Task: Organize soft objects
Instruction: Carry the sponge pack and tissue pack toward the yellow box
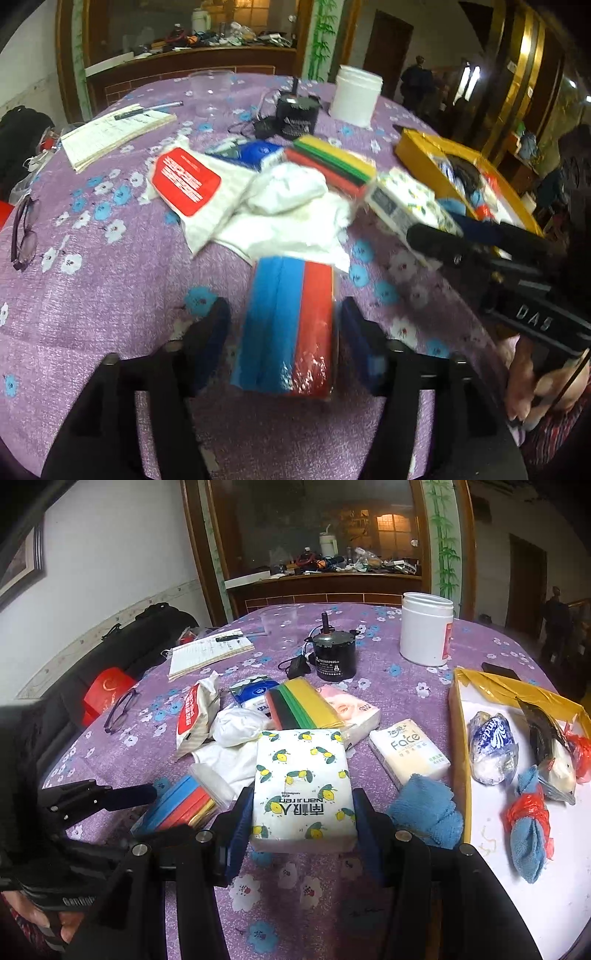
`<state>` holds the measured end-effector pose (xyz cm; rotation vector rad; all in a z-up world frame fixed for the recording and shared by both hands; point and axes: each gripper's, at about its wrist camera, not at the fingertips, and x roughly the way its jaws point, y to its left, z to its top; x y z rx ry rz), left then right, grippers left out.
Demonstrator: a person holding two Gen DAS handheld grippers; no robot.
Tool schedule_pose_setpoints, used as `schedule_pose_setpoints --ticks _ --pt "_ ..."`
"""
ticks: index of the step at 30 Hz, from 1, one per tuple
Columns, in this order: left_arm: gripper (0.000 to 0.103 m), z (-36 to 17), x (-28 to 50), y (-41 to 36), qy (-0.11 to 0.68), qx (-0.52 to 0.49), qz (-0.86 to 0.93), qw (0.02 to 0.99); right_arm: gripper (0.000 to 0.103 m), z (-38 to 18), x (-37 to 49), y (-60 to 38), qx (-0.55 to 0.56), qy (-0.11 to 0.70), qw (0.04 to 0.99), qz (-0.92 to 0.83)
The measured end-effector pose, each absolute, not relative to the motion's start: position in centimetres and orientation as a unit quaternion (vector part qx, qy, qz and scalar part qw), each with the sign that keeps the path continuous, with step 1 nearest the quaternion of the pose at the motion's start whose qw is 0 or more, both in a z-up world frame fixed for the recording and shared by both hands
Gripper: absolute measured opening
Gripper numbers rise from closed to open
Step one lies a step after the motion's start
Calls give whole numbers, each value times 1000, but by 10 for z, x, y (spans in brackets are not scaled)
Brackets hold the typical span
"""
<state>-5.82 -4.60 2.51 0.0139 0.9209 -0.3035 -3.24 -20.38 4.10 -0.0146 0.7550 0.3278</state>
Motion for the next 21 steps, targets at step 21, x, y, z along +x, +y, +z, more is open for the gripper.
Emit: schedule_pose_setpoints --ticks 21 --pt "44 30 -59 -50 431 -11 -156 889 53 47 -37 -207 4 353 921 163"
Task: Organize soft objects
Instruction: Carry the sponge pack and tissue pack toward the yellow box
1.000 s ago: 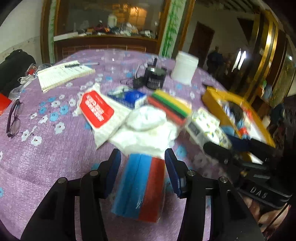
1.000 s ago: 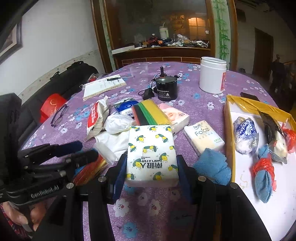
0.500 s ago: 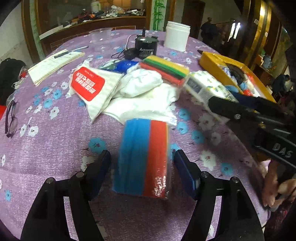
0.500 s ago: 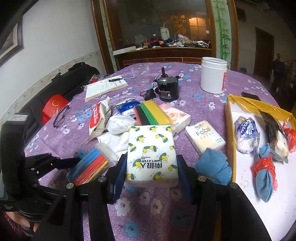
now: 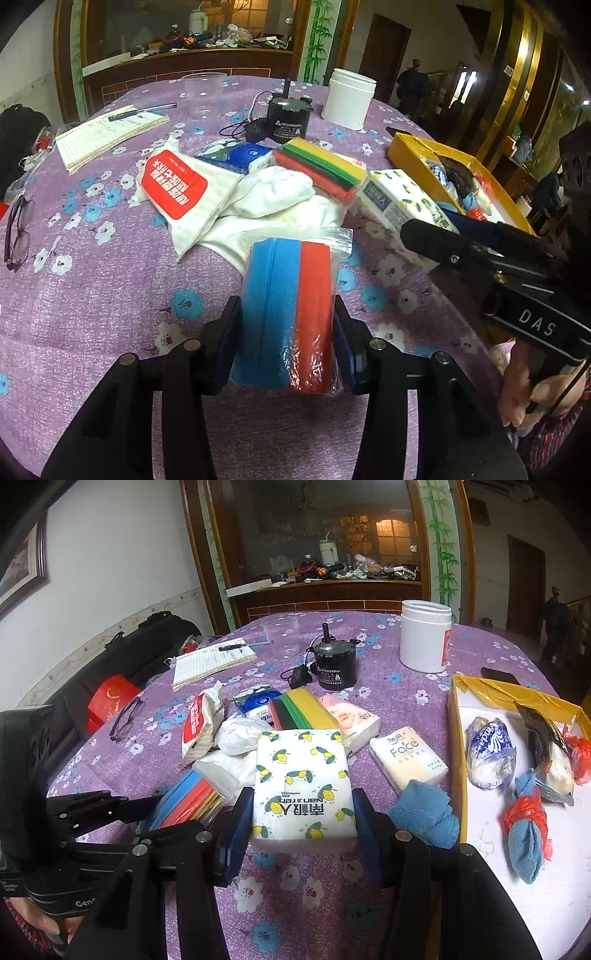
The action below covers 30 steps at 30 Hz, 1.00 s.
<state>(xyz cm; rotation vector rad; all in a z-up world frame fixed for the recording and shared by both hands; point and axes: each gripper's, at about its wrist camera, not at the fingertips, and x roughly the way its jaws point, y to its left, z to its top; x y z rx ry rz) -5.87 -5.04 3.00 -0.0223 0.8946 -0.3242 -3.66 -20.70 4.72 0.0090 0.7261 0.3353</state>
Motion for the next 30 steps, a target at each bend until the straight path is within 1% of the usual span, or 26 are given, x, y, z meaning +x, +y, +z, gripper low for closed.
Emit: schedule_pose_setpoints --ticks 10,14,21,30 --pt "44 47 -55 -61 420 -18 -163 893 53 54 -39 -214 19 342 926 161" --pt "44 58 -55 -73 412 -9 -173 895 53 59 -40 -226 42 333 929 154" --pt "44 84 -57 -105 395 5 -201 897 53 70 -47 -261 94 322 933 129" --pt "44 90 -53 -164 411 21 -246 878 53 80 -74 -327 141 305 939 69"
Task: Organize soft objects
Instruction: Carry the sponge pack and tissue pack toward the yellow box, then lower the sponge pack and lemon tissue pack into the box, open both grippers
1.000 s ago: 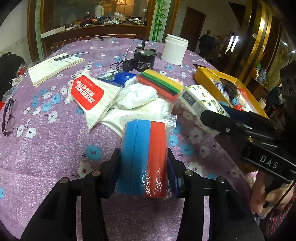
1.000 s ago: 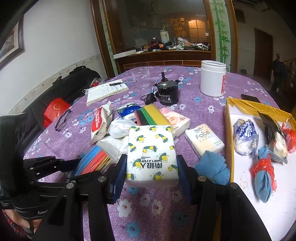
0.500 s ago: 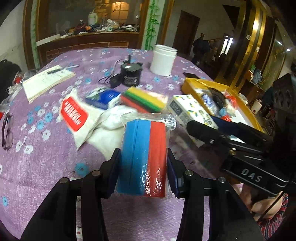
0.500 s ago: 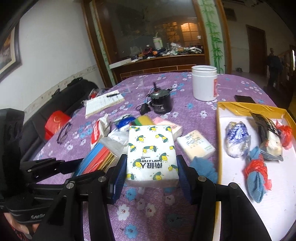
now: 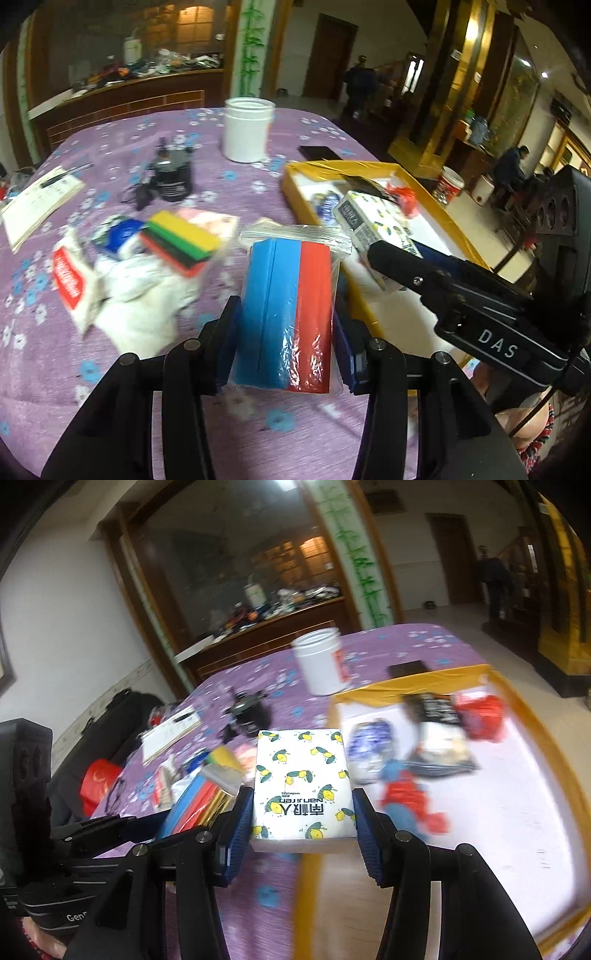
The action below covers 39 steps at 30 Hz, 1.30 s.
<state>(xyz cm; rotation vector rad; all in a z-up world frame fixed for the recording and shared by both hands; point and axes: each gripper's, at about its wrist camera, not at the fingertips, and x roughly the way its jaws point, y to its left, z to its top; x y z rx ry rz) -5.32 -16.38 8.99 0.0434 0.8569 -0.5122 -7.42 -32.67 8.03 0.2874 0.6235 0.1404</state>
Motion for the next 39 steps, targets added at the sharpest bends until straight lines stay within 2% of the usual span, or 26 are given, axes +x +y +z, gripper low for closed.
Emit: schedule_pose_setpoints --ticks 8,15,39 --pt "44 86 -53 -233 418 58 -282 862 53 67 -91 -396 178 315 932 -7" --pt "44 65 -53 -266 436 77 -290 849 53 57 -92 -414 171 331 927 -34" --pt "44 46 -75 -289 440 117 -311 834 56 42 -84 -414 150 374 913 -60"
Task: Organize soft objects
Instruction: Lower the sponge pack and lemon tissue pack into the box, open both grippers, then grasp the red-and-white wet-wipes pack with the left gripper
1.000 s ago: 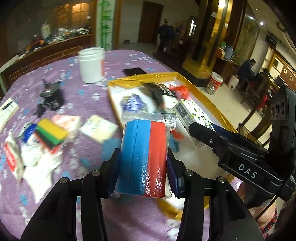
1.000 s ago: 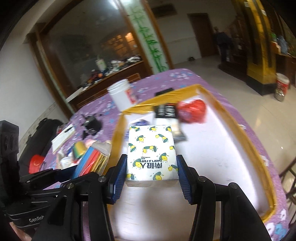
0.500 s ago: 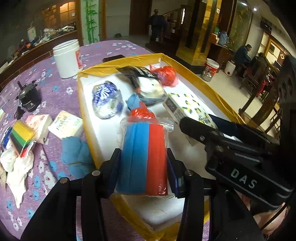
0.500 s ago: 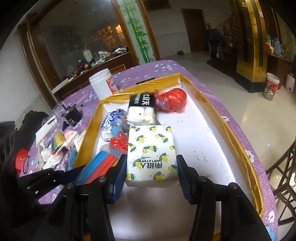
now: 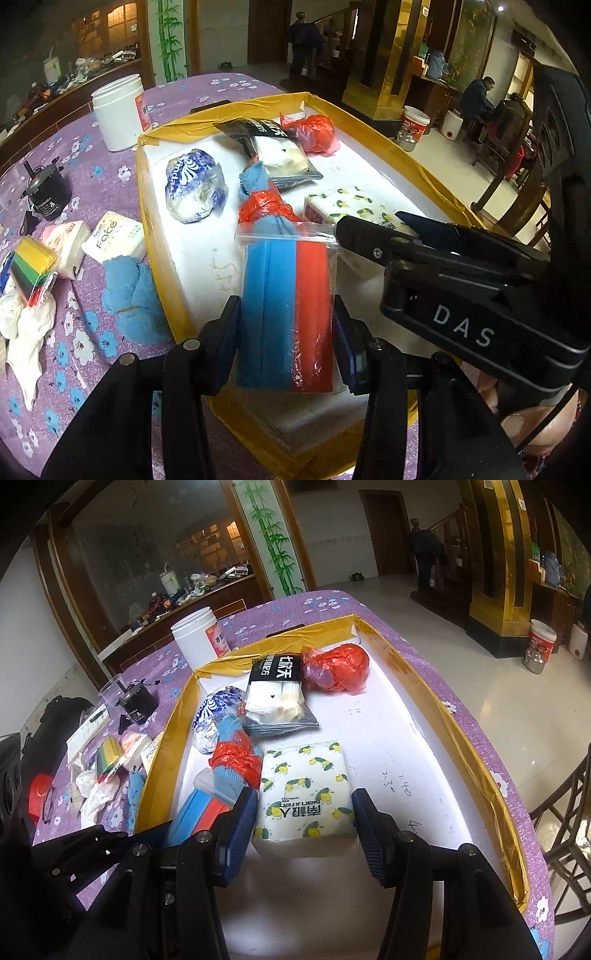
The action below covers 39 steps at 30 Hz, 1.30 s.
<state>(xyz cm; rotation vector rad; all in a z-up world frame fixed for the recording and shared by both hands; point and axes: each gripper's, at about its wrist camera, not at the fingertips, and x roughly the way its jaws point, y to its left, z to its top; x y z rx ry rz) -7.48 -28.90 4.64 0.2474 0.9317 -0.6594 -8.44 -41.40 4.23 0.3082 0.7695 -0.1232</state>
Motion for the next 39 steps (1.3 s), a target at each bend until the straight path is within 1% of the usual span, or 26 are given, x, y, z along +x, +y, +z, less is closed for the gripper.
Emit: schedule_pose_setpoints --ticks 6,10,23,31,39 --pt "45 48 -77 -289 449 112 -319 827 56 45 -85 -413 149 372 914 -60" --pt "50 50 -81 -288 448 113 -323 826 56 48 -87 -415 152 368 915 -64" --pt "50 74 -89 -270 423 100 -336 835 56 65 -96 -409 152 347 924 -60" --pt "50 85 -80 -242 416 66 -329 845 56 74 -93 -388 137 345 927 -49" --pt "50 96 -65 -190 408 11 -308 860 56 87 -90 -359 110 343 932 -34"
